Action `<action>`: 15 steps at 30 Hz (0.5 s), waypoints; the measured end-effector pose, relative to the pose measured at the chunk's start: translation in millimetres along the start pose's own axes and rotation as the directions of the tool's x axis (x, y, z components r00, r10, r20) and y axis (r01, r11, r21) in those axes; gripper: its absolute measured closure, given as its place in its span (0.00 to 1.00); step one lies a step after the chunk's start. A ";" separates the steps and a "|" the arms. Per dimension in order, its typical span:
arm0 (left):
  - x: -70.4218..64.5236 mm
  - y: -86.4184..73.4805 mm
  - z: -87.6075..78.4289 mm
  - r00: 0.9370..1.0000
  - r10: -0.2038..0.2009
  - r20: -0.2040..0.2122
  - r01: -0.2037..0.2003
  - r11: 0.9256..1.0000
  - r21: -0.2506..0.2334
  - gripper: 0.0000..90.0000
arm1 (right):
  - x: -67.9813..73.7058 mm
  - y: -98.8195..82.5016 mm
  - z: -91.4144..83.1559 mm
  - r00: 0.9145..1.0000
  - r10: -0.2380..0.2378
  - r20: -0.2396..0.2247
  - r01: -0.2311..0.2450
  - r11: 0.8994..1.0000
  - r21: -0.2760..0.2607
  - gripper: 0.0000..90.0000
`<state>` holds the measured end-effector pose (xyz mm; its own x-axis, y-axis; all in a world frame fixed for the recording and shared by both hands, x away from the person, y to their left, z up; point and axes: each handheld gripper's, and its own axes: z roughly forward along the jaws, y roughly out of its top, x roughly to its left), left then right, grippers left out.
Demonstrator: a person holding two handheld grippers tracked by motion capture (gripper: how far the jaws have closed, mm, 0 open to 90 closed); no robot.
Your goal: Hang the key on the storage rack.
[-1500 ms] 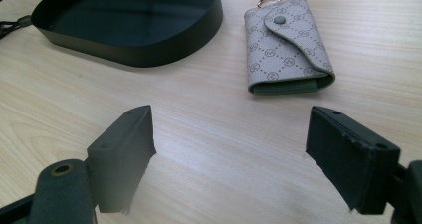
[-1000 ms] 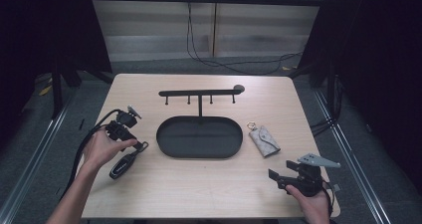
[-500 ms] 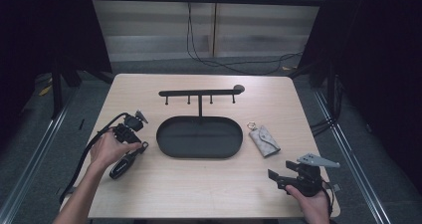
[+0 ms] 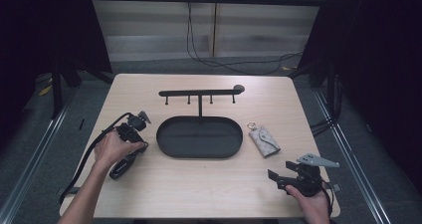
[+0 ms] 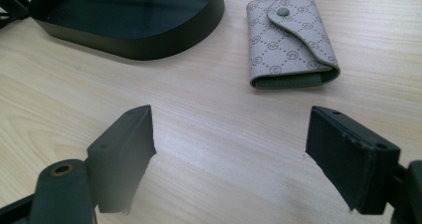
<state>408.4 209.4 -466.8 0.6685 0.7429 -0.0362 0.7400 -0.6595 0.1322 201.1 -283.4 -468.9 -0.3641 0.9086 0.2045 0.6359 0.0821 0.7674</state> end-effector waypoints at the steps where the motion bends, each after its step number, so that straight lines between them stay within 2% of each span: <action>1: -0.1 0.2 0.0 1.000 0.003 -0.002 -0.003 1.000 0.001 0.72 | -0.1 0.1 0.3 1.000 0.000 0.000 0.000 1.000 0.002 0.21; 3: -2.0 -0.3 0.0 1.000 -0.006 0.000 0.006 1.000 -0.001 0.74 | 0.1 0.1 0.3 1.000 0.000 0.000 0.000 1.000 0.003 0.21; 5: -1.0 -0.5 -0.7 1.000 0.004 0.001 -0.004 1.000 0.000 0.77 | 0.4 0.1 0.2 1.000 -0.003 -0.001 0.003 1.000 0.003 0.21; 7: -0.8 0.4 0.0 1.000 -0.008 0.003 0.008 1.000 0.000 0.77 | 0.7 0.0 -0.1 1.000 -0.007 -0.002 0.007 1.000 0.001 0.21; 15: -1.4 1.7 -0.3 1.000 0.001 -0.005 -0.001 1.000 0.012 0.78 | 1.3 -0.1 -0.2 1.000 -0.017 -0.001 0.017 1.000 0.004 0.21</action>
<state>408.7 207.3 -466.2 0.6686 0.7430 -0.0313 0.7405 -0.6613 0.1199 200.5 -282.3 -468.6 -0.3754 0.9067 0.1923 0.6323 0.0988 0.7684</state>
